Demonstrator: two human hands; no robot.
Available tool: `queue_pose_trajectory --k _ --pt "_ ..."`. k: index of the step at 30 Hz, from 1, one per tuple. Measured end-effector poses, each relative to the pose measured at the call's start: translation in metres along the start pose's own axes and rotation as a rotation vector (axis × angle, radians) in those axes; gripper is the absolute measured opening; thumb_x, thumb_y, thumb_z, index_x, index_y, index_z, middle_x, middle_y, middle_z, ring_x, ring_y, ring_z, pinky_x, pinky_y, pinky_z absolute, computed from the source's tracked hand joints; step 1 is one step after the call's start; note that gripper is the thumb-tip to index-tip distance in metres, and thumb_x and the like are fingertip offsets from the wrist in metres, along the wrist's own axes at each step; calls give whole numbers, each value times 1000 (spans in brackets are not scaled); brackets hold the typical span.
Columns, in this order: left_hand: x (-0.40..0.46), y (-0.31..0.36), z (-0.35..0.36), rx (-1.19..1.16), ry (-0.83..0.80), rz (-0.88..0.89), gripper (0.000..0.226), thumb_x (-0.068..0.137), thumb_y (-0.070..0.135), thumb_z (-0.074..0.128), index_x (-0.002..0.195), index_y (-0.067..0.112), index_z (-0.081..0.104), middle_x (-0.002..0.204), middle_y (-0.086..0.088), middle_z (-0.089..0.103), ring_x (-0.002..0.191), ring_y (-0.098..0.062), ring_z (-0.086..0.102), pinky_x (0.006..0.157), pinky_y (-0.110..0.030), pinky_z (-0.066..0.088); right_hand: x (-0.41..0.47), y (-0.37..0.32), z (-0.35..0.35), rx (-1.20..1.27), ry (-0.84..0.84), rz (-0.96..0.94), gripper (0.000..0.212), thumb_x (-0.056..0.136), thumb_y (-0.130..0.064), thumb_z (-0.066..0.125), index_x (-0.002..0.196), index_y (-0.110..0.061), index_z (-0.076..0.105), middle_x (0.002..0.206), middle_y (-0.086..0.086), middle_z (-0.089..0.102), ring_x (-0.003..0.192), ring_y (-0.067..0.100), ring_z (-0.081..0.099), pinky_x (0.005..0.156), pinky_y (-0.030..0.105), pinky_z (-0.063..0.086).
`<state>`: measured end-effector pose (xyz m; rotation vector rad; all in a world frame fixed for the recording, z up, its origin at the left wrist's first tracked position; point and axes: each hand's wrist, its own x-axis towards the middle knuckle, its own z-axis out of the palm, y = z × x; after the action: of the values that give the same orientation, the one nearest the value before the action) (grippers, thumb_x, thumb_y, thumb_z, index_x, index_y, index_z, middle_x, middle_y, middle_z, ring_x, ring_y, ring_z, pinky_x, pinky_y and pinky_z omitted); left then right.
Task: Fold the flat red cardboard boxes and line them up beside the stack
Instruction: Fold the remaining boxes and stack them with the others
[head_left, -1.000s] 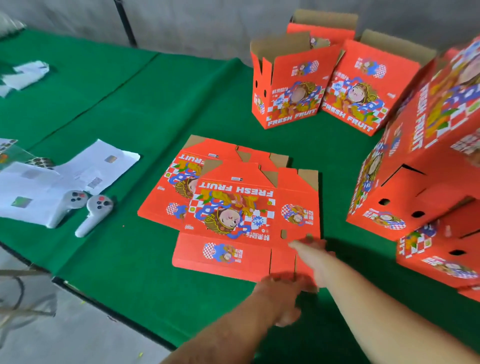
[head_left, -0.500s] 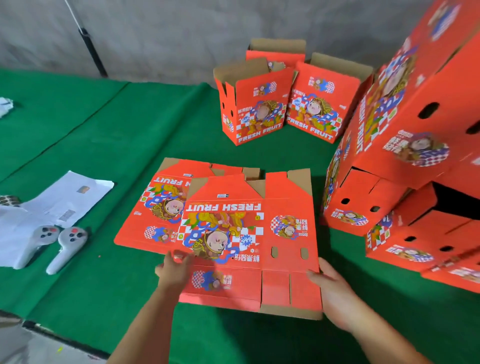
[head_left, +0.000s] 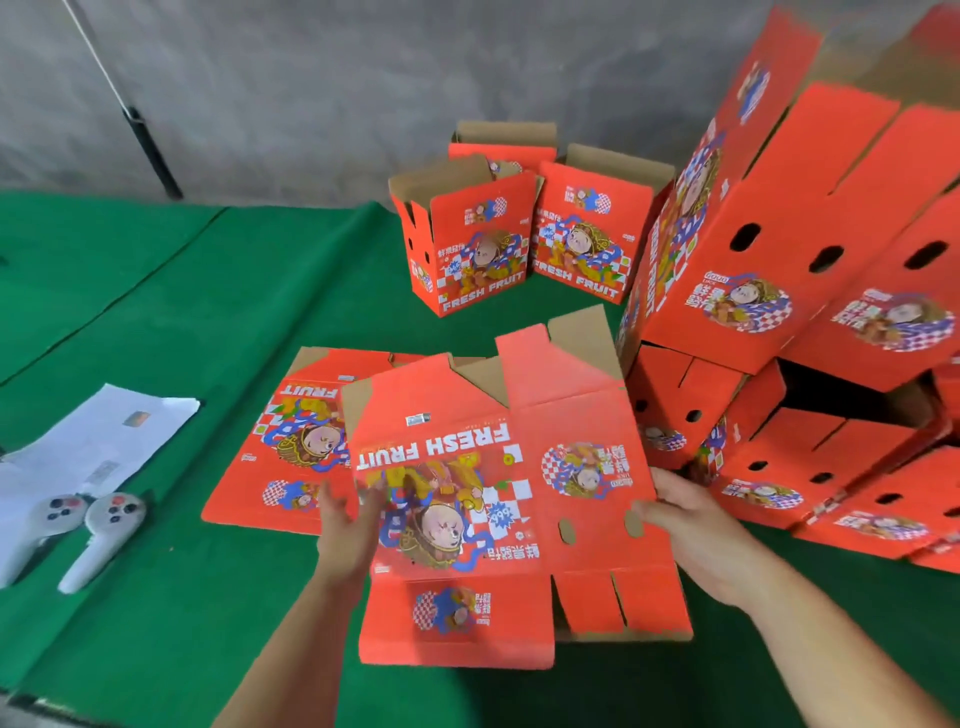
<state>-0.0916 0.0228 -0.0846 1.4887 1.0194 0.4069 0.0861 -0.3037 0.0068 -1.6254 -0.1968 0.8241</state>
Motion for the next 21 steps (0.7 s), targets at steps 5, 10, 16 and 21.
queue_pose_trajectory --k 5,10,16,21 --pt "-5 -15 -14 -62 -178 -99 78 78 82 68 132 26 67 121 -7 77 105 -27 74 93 -47 59 -10 16 -28 235 -40 40 26 97 -1 52 120 2 64 104 24 66 96 36 66 90 50 49" --pt "-20 -4 -6 -168 -186 75 61 77 76 77 124 38 66 121 1 77 111 -22 75 85 -37 60 -16 18 -25 209 53 3 28 93 -31 69 119 -34 74 124 -3 74 114 11 70 101 42 47" --pt "-27 20 -8 -234 -248 231 62 93 63 69 146 34 53 142 2 66 126 -19 67 88 -27 60 -27 -7 -28 117 48 -92 32 81 -51 69 112 -58 69 124 -22 71 112 -6 66 98 30 44" --pt "-32 39 -2 -230 -238 280 59 86 62 76 135 35 60 133 2 71 122 -18 70 87 -26 61 -28 -12 -31 61 109 -184 47 79 -61 76 123 -57 61 130 -22 68 118 -4 63 104 33 42"
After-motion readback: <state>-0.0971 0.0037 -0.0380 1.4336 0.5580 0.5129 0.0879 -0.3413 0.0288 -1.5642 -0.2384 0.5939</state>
